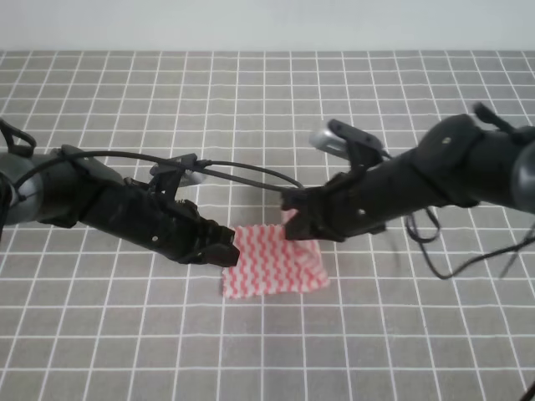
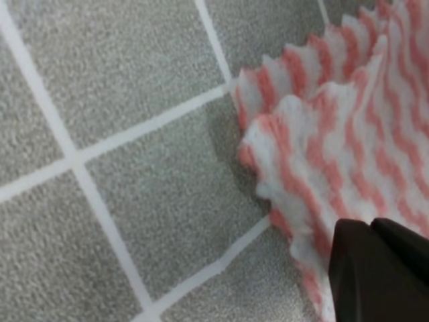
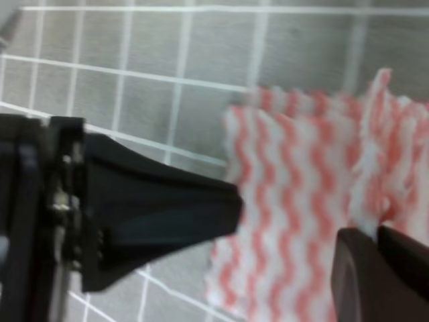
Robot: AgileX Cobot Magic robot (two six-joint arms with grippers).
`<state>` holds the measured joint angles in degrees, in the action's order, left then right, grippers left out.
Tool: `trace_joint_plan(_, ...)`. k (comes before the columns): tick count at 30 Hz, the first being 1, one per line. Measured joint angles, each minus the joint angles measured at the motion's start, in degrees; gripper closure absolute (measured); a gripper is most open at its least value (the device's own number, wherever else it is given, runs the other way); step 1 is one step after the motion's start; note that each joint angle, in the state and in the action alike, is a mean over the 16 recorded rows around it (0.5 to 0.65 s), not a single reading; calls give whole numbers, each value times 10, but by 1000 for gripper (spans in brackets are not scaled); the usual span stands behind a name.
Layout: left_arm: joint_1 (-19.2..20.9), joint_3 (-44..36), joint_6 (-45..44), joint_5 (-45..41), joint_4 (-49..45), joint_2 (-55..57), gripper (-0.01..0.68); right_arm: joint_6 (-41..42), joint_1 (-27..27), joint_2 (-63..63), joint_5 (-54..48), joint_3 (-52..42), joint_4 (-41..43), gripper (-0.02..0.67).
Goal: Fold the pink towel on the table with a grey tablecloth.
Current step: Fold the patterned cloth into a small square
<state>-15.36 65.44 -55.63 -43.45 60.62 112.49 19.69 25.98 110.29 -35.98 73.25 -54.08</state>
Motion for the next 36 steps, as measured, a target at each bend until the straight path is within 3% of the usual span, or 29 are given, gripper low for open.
trace_joint_plan(36,6,14,4,0,-42,-22,676,19,50,60,4,57,-39,664)
